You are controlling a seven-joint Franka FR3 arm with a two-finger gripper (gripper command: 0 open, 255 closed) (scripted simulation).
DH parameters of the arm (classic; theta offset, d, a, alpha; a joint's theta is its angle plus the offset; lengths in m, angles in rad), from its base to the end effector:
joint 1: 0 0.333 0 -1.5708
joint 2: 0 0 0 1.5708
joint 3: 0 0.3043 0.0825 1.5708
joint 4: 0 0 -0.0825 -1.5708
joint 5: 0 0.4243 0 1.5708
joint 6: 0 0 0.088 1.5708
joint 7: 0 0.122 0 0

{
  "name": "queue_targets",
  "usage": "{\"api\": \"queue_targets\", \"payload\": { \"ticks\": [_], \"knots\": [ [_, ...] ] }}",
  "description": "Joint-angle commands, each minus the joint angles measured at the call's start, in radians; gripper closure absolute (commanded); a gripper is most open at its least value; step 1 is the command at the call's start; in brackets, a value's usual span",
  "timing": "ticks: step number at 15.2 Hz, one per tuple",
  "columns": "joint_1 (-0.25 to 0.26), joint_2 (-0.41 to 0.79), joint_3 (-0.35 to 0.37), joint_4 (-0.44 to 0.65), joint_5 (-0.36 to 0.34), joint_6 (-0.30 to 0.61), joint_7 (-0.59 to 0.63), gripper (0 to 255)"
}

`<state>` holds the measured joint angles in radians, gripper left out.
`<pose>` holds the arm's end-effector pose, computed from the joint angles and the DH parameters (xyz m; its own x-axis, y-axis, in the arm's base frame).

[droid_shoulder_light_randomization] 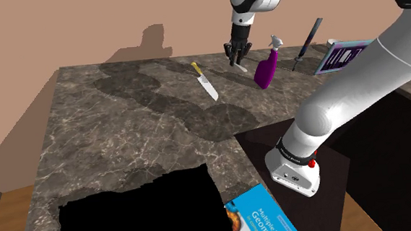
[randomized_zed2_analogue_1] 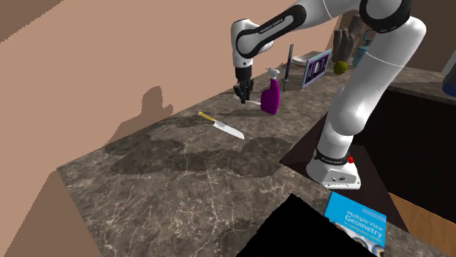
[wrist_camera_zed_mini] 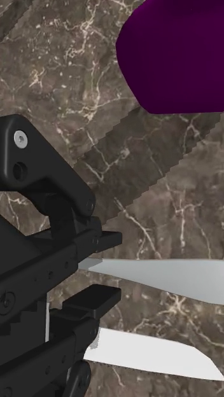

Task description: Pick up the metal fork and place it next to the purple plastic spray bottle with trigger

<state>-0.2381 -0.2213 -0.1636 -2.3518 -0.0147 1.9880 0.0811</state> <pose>0.4481 -0.1905 0.3579 0.8827 -0.4467 -0.1460 -0.4530 -0.8914 -0.0115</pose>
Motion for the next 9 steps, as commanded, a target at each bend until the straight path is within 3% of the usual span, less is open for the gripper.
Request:
{"api": "queue_targets", "payload": {
  "ticks": [1, 9],
  "knots": [
    [-0.001, 0.014, -0.003, -0.016, 0.001, 0.031, -0.004, 255],
    [0.0, 0.073, -0.007, -0.072, 0.01, 0.145, -0.014, 255]
  ]
}}
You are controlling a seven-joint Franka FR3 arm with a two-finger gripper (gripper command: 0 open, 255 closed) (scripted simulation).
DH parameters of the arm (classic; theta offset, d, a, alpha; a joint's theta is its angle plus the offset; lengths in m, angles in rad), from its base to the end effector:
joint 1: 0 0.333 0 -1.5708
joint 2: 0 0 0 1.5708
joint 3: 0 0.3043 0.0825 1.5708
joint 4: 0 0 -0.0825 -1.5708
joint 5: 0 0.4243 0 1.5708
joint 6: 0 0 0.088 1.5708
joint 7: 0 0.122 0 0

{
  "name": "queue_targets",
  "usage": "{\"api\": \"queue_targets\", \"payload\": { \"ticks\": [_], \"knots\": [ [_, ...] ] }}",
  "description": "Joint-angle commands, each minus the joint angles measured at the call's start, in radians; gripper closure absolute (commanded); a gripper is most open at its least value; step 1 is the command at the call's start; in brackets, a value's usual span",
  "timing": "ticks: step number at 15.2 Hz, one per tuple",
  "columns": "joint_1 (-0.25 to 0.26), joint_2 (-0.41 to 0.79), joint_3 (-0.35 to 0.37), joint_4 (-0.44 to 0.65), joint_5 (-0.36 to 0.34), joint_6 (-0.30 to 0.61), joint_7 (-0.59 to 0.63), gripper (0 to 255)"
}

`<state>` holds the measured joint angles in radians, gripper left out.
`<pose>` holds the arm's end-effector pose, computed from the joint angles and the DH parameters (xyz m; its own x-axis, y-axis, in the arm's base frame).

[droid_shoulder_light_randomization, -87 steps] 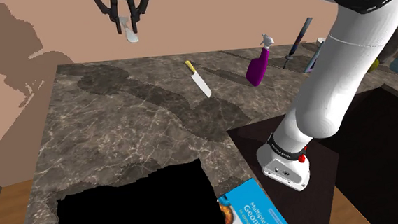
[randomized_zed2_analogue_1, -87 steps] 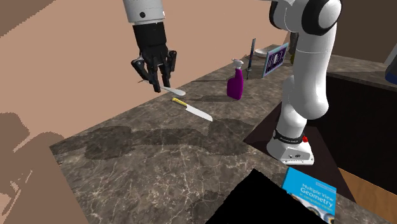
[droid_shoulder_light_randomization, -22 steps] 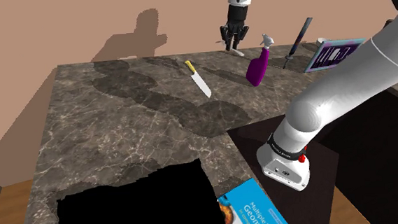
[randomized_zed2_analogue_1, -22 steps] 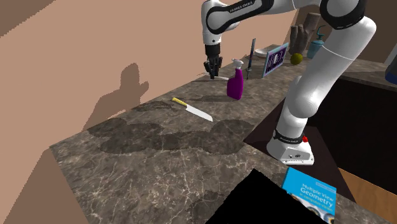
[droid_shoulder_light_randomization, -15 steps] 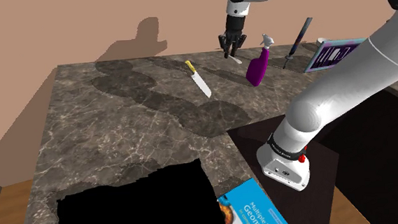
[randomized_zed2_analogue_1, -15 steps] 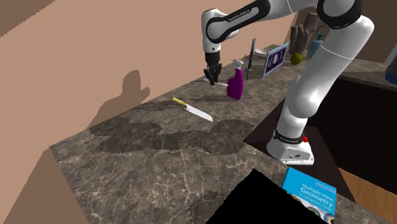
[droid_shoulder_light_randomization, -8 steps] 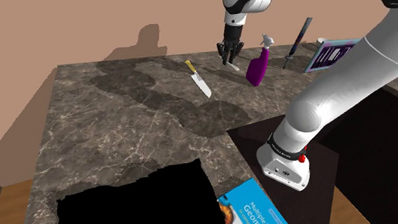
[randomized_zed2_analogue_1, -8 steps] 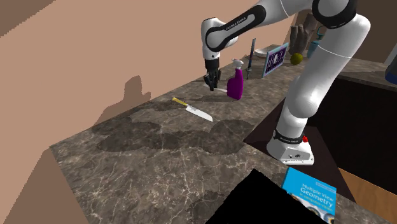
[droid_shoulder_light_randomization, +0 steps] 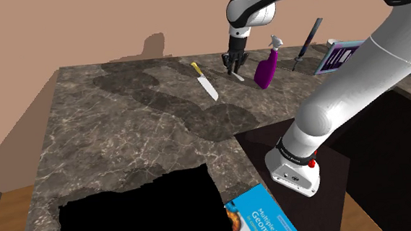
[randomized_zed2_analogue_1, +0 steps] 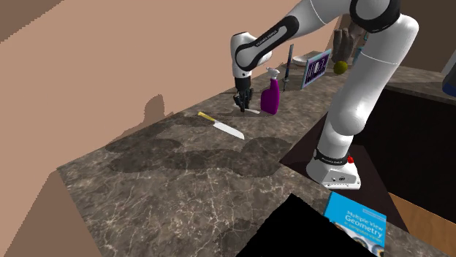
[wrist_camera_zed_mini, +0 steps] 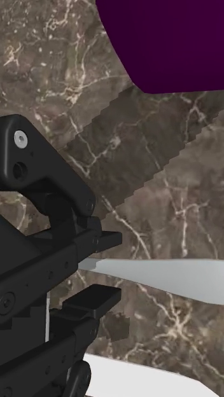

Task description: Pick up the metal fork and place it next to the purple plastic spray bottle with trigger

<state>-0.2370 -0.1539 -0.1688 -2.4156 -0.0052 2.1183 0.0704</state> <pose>0.4453 -0.1898 0.3052 0.8827 -0.4467 -0.1461 -0.4530 -0.8914 -0.0115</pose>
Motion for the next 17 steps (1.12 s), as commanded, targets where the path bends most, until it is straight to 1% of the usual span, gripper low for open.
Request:
{"api": "queue_targets", "payload": {
  "ticks": [1, 5, 13, 14, 17],
  "knots": [
    [-0.001, 0.014, -0.002, -0.014, 0.002, 0.029, -0.004, 255],
    [0.0, 0.057, -0.004, -0.039, 0.01, 0.096, -0.012, 255],
    [0.0, 0.057, -0.004, -0.039, 0.01, 0.096, -0.012, 255],
    [0.0, 0.057, -0.004, -0.039, 0.01, 0.097, -0.012, 0],
    [0.0, 0.057, -0.004, -0.039, 0.01, 0.097, -0.012, 0]
  ]
}}
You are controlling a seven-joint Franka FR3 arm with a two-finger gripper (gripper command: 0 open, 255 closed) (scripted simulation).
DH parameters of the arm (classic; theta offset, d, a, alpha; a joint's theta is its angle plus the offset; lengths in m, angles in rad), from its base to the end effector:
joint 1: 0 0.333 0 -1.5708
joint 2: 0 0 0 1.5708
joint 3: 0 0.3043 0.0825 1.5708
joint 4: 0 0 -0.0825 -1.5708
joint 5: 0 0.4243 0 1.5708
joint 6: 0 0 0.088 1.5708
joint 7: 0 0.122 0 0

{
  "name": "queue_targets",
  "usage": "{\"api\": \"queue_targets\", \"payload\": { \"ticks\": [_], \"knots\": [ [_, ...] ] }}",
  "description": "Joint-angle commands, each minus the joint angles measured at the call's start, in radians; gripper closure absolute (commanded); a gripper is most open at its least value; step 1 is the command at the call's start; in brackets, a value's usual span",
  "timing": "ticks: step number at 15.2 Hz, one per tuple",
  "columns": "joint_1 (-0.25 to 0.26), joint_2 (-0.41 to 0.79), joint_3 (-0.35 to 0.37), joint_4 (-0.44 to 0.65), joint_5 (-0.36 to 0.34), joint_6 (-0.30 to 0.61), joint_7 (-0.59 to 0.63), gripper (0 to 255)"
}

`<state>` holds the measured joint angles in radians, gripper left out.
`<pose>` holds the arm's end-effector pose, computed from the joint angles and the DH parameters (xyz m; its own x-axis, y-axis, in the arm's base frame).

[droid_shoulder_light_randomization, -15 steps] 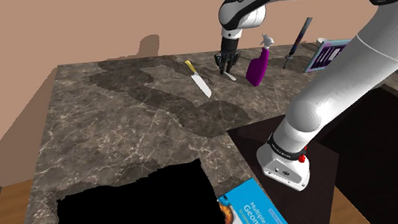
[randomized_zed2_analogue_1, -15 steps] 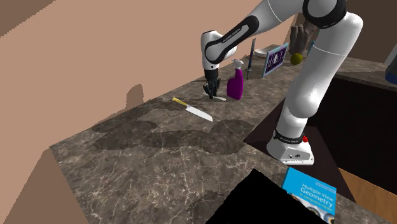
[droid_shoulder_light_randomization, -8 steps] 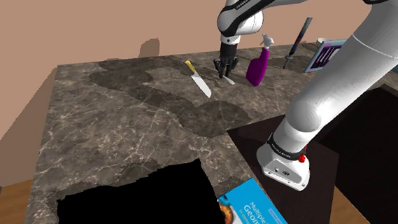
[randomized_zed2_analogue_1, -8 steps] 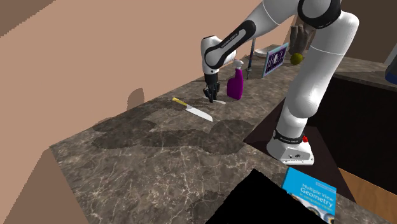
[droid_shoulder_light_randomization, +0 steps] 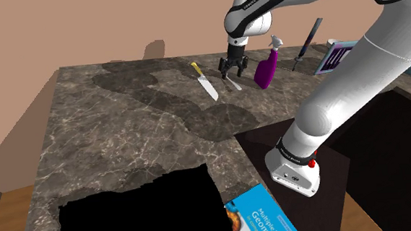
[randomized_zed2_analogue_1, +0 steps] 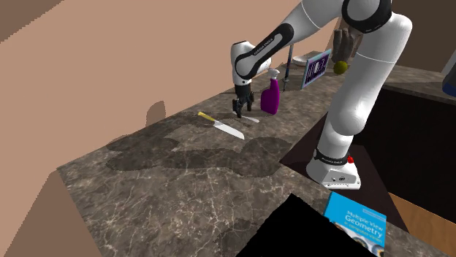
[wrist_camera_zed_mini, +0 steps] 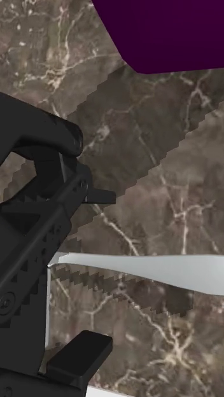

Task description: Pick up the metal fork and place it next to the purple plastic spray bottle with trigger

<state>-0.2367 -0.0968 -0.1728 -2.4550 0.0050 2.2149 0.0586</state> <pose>0.4411 -0.1896 0.2675 0.8828 -0.4468 -0.1452 -0.4531 -0.8914 -0.0117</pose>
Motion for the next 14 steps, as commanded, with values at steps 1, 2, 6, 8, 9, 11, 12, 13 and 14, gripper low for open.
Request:
{"api": "queue_targets", "payload": {
  "ticks": [1, 2, 6, 8, 9, 11, 12, 13, 14],
  "knots": [
    [0.0, 0.0, 0.0, 0.0, 0.0, 0.0, 0.0, 0],
    [0.0, 0.0, 0.0, 0.0, 0.0, 0.0, 0.0, 0],
    [-0.002, -0.059, 0.002, 0.078, -0.011, -0.137, 0.009, 0],
    [-0.002, -0.06, 0.002, 0.078, -0.011, -0.137, 0.009, 0],
    [-0.002, -0.059, 0.002, 0.078, -0.011, -0.137, 0.009, 0],
    [-0.002, -0.059, 0.002, 0.078, -0.011, -0.137, 0.009, 0],
    [-0.002, -0.059, 0.002, 0.078, -0.011, -0.137, 0.009, 0],
    [-0.002, -0.059, 0.002, 0.078, -0.011, -0.137, 0.009, 0],
    [-0.002, -0.059, 0.002, 0.078, -0.011, -0.137, 0.009, 0]
  ]
}}
